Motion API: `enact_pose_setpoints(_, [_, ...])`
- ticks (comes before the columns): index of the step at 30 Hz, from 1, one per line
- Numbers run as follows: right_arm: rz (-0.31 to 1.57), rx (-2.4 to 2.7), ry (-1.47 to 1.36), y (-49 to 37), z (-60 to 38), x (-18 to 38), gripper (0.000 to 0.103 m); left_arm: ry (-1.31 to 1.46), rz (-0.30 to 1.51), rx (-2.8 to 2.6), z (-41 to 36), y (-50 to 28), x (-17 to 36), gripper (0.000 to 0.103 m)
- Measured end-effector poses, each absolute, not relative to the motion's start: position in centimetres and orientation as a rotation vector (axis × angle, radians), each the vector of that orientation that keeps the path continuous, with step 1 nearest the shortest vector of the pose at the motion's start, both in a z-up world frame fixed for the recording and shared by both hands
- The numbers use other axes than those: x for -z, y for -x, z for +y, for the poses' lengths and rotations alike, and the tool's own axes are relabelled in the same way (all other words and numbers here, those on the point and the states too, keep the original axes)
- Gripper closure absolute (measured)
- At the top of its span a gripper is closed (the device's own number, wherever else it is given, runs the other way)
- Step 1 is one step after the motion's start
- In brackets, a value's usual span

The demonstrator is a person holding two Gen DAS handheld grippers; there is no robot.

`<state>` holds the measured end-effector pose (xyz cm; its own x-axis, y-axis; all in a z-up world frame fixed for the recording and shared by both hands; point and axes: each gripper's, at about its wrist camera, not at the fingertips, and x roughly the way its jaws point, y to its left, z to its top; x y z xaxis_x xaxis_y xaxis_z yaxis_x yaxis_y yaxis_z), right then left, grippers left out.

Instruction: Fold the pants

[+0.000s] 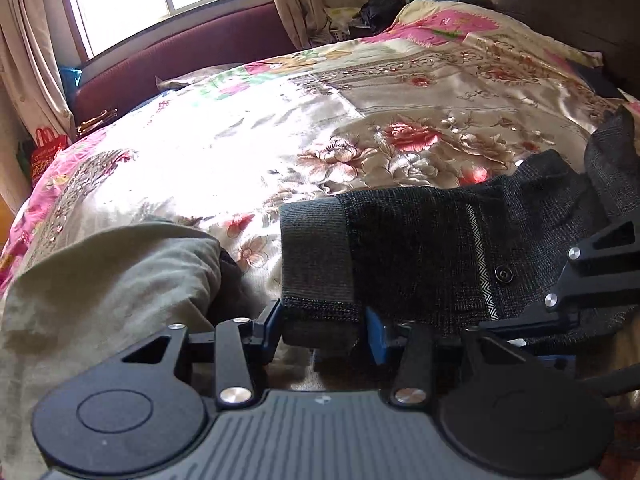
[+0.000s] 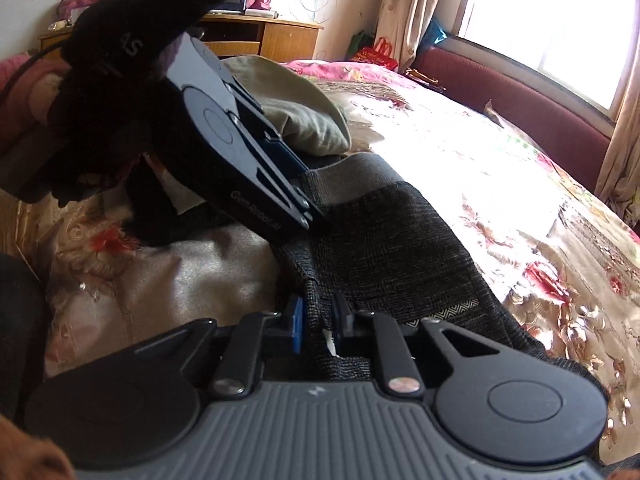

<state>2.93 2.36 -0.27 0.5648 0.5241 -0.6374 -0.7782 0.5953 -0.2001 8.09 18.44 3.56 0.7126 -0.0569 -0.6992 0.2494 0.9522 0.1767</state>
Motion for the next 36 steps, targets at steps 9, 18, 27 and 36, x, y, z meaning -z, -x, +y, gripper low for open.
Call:
enact_pose_setpoints(9, [0.641, -0.842, 0.455, -3.8, 2.1, 0.4, 0.086, -0.339, 0.816, 0.164, 18.1, -7.4, -2.8, 0.038])
enact_pose_setpoints(18, [0.626, -0.666, 0.327, -7.3, -4.5, -1.6, 0.077, -0.386, 0.793, 0.048, 18.8, -6.5, -4.4, 0.037])
enact_pose_setpoints(27, [0.752, -0.531, 0.107, -7.9, -13.3, -2.5, 0.075, -0.343, 0.739, 0.308, 11.7, -5.4, -6.0, 0.037])
enact_pose_setpoints(36, [0.717, -0.153, 0.164, -11.6, -28.3, -5.3, 0.071, -0.258, 0.792, 0.658, -2.5, -9.8, -3.9, 0.037])
